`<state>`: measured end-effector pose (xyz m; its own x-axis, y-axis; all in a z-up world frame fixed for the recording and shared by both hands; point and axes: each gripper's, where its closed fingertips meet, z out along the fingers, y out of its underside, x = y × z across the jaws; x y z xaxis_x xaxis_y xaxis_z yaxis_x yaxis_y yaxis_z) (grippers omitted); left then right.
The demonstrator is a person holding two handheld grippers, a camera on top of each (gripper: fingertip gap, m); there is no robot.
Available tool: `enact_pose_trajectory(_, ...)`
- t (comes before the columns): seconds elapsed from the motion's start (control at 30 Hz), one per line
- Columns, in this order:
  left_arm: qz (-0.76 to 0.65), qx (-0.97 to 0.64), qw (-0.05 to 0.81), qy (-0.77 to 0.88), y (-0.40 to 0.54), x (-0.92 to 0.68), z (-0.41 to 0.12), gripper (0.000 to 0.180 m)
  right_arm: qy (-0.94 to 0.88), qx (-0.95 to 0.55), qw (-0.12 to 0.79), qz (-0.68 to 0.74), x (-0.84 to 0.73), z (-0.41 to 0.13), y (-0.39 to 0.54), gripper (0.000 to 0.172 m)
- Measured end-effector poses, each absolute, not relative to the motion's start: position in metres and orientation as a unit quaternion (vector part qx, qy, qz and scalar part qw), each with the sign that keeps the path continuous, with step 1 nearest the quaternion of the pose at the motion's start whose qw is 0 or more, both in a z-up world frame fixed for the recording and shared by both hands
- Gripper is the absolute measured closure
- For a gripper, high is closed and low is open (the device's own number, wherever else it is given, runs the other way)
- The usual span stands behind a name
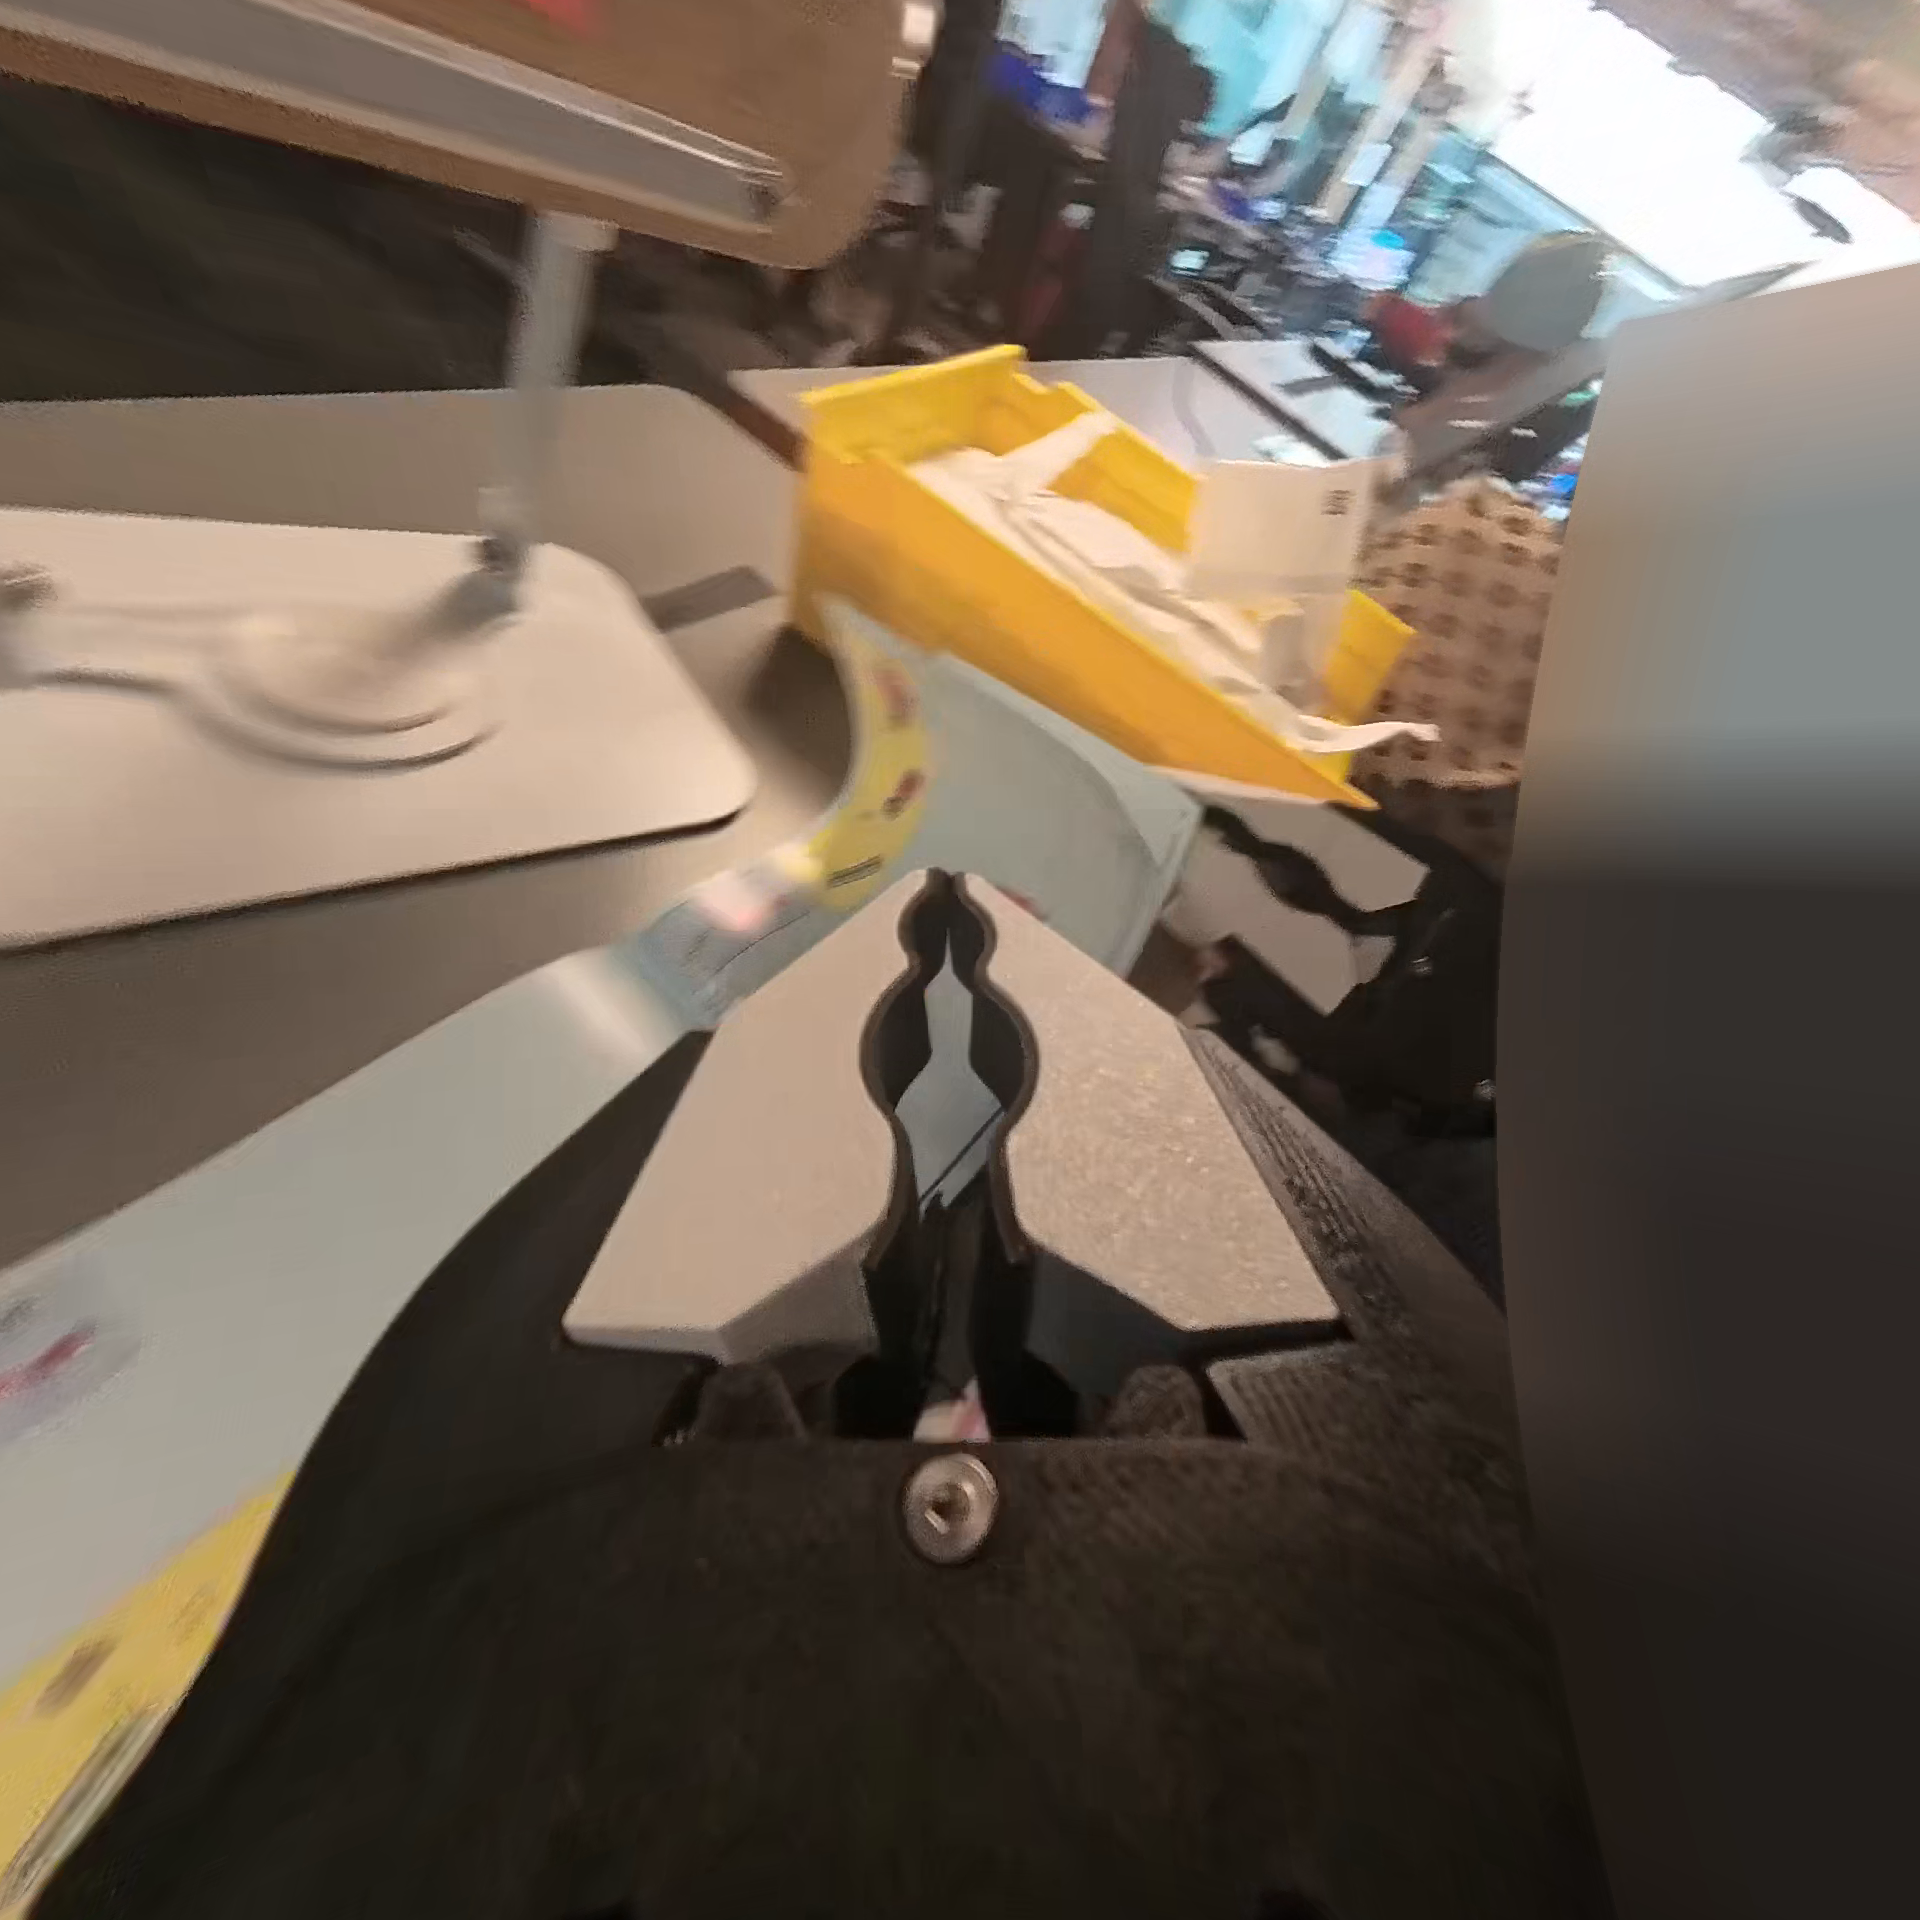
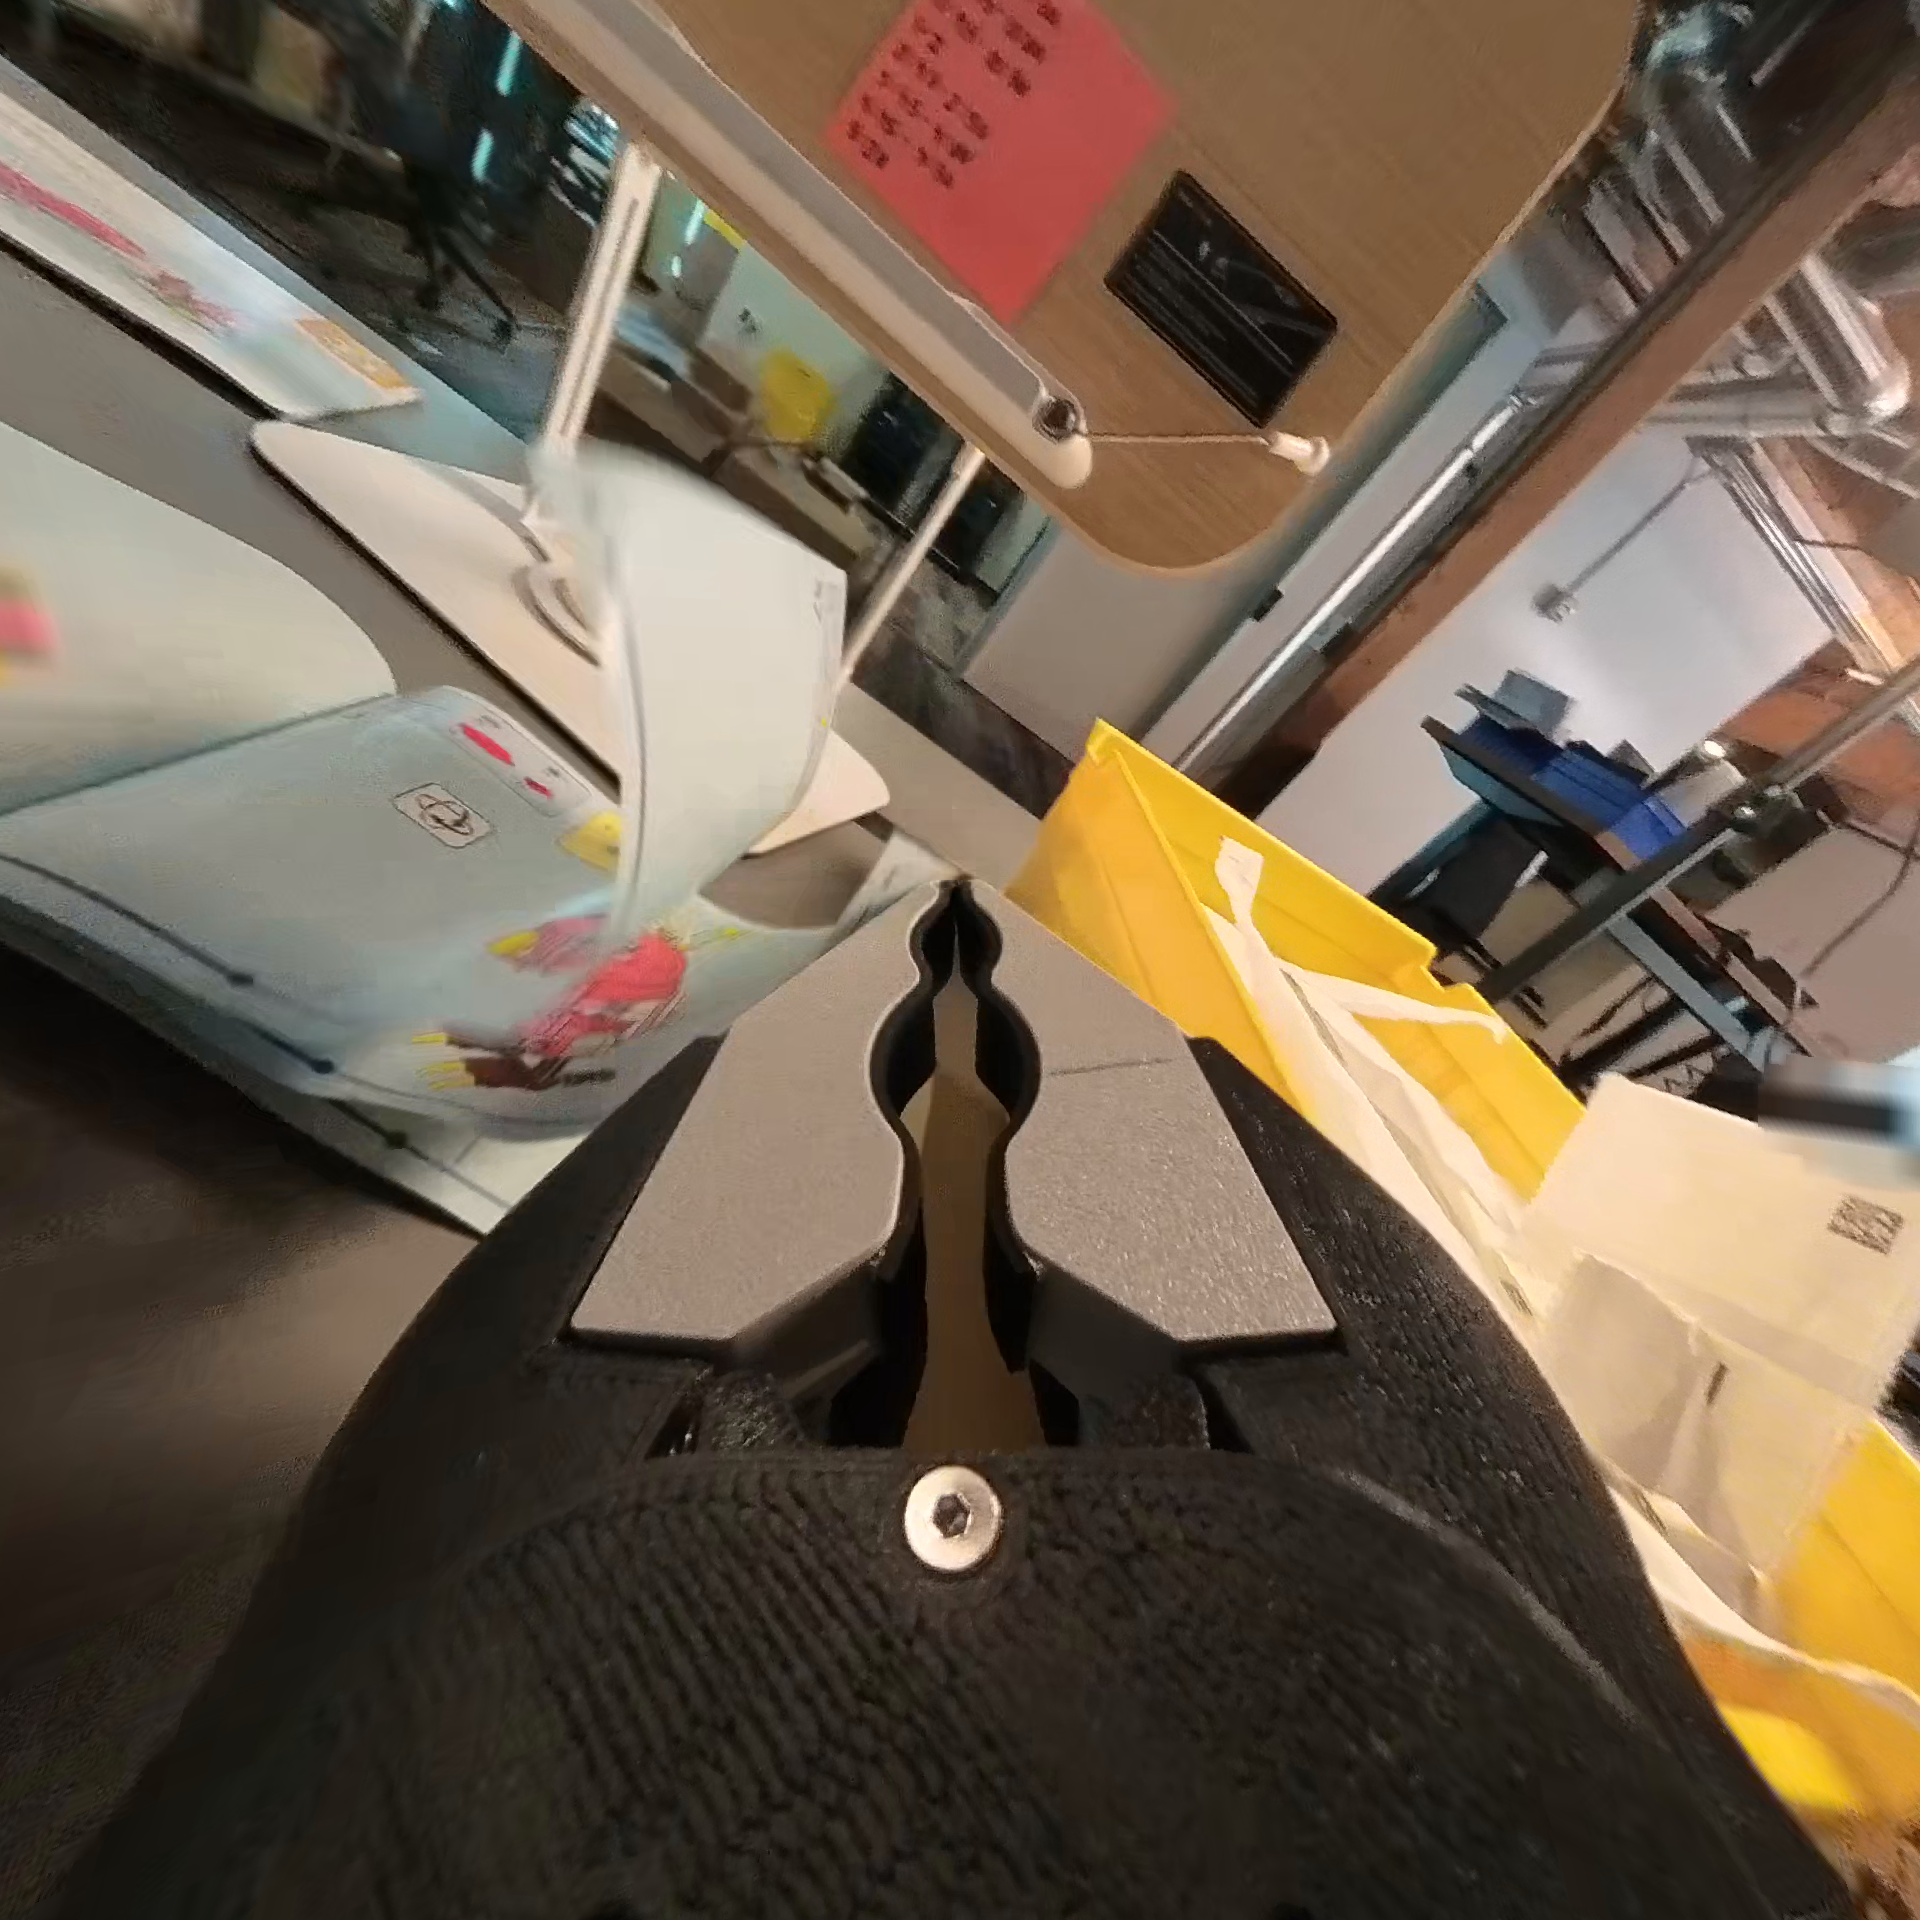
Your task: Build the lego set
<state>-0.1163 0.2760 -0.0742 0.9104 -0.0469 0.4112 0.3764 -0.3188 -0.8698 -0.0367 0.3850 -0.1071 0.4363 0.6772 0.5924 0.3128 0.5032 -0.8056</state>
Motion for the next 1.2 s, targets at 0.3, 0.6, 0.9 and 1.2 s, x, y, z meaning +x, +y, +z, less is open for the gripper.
enact_pose_trajectory(0.3,-0.084,-0.812,0.535,-0.219,0.146,-0.161,-0.095,0.180,-0.464,-0.524,0.709,0.084,-0.007,-0.103,0.399,0.172)
enact_pose_trajectory(0.6,-0.133,-0.874,0.463,0.063,0.266,-0.037,-0.109,0.138,-0.379,-0.414,0.815,0.147,0.041,-0.043,0.365,0.172)
enact_pose_trajectory(0.9,-0.124,-0.918,0.331,0.177,0.371,0.014,-0.170,0.135,-0.344,-0.406,0.829,0.171,0.049,-0.026,0.381,0.172)
enact_pose_trajectory(1.2,-0.115,-0.926,0.303,0.194,0.393,0.021,-0.193,0.144,-0.311,-0.425,0.829,0.187,0.063,-0.021,0.394,0.172)
